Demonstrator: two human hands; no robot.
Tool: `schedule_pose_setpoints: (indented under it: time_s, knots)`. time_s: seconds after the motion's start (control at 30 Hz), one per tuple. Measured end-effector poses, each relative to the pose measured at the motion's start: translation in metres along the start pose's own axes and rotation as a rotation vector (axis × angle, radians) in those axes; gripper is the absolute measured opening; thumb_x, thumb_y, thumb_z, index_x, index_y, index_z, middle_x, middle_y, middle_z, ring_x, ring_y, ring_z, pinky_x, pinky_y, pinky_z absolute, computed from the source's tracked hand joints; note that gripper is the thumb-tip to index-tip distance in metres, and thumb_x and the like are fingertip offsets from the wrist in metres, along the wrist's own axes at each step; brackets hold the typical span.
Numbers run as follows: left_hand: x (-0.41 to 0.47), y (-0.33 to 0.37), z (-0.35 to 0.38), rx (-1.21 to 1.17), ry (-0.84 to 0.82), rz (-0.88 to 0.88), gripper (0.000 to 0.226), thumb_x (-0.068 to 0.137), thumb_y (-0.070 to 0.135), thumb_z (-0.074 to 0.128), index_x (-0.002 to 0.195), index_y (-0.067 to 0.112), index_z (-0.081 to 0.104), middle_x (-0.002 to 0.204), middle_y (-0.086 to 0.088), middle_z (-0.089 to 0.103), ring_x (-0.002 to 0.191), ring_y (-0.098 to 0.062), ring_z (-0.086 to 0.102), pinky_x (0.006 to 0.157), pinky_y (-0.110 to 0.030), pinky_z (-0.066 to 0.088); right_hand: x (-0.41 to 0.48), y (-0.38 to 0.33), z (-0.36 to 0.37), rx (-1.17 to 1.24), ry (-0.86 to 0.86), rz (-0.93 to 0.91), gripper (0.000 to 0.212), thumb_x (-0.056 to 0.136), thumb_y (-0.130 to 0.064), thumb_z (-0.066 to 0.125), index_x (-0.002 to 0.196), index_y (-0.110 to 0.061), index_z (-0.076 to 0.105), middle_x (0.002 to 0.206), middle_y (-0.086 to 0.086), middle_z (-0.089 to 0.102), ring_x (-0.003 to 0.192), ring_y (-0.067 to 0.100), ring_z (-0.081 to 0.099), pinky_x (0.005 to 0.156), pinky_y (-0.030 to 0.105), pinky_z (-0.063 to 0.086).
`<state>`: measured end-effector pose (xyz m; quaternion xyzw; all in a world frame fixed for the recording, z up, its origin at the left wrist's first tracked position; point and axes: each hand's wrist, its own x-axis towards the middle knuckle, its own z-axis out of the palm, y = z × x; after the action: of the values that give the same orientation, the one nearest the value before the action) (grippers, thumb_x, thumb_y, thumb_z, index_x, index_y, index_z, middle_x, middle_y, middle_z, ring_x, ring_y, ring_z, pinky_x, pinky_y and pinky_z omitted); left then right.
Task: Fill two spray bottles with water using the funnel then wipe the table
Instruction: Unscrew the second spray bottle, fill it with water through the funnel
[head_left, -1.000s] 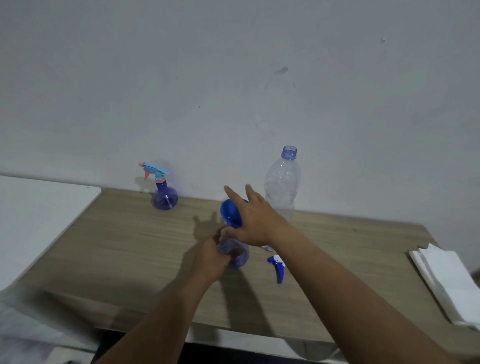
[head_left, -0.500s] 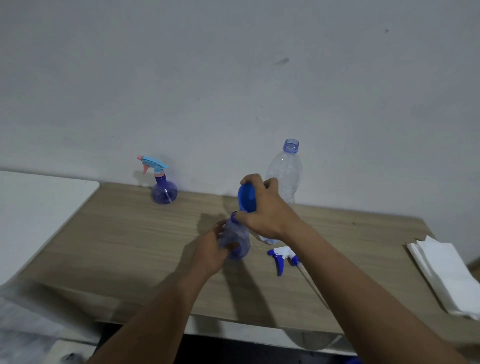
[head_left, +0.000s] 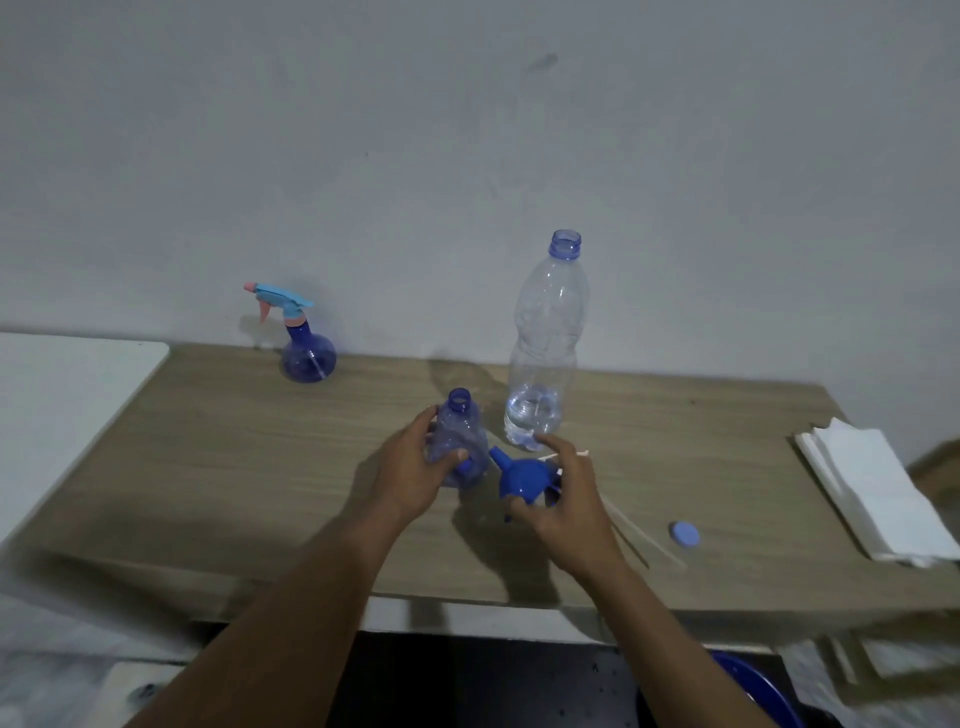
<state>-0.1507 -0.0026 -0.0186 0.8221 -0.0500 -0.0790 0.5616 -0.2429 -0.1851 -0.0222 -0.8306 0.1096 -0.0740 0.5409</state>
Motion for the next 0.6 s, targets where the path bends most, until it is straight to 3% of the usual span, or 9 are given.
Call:
schedule_pose_setpoints:
  time_s: [0.1, 0.23, 0.33, 0.47, 0.6]
  knots:
    - [0.001, -0.003, 0.0, 0.013, -0.012, 0.019, 0.051, 0.086, 0.011, 0.073, 0.129, 0.028, 0.053, 0.11, 0.005, 0.064, 0.102, -0.012, 0.064, 0.071, -0.008, 0.046, -0.015, 0.031, 0.014, -0.104, -0.002, -0.003, 0.056, 0.07, -0.025, 0.086, 0.117, -0.034, 0.057, 0.118, -0.011, 0.05, 0.107, -0.004, 0.052, 0.086, 0.006, 0.04]
    - [0.001, -0.004, 0.0, 0.028, -0.016, 0.032, 0.048, 0.085, 0.011, 0.074, 0.124, 0.031, 0.053, 0.108, 0.008, 0.065, 0.1, -0.007, 0.062, 0.069, -0.005, 0.045, -0.031, 0.053, 0.025, -0.238, -0.081, 0.043, 0.056, 0.076, -0.042, 0.08, 0.123, -0.035, 0.049, 0.12, -0.015, 0.051, 0.104, 0.002, 0.051, 0.081, 0.012, 0.039]
    - [0.002, -0.006, -0.001, 0.045, -0.021, 0.041, 0.048, 0.085, 0.014, 0.074, 0.125, 0.032, 0.054, 0.107, 0.011, 0.064, 0.098, -0.002, 0.061, 0.072, -0.009, 0.044, -0.034, 0.058, 0.026, -0.339, -0.122, 0.032, 0.063, 0.081, -0.043, 0.075, 0.134, -0.031, 0.043, 0.126, -0.014, 0.048, 0.112, 0.005, 0.049, 0.084, 0.012, 0.037]
    - [0.002, -0.008, 0.0, 0.058, -0.006, 0.051, 0.046, 0.085, 0.017, 0.075, 0.117, 0.041, 0.053, 0.106, 0.016, 0.066, 0.099, -0.001, 0.062, 0.075, -0.011, 0.047, -0.032, 0.052, 0.018, -0.421, -0.156, 0.017, 0.07, 0.084, -0.045, 0.069, 0.143, -0.031, 0.036, 0.14, -0.01, 0.047, 0.123, 0.013, 0.052, 0.091, 0.026, 0.046]
    - [0.0, -0.005, 0.0, 0.099, 0.019, 0.073, 0.046, 0.083, 0.019, 0.077, 0.116, 0.042, 0.055, 0.099, 0.026, 0.064, 0.09, 0.014, 0.059, 0.067, -0.001, 0.042, -0.014, 0.036, 0.0, -0.446, 0.011, -0.17, 0.05, 0.088, -0.029, 0.06, 0.137, -0.024, 0.048, 0.132, -0.005, 0.054, 0.115, 0.018, 0.056, 0.084, 0.03, 0.05]
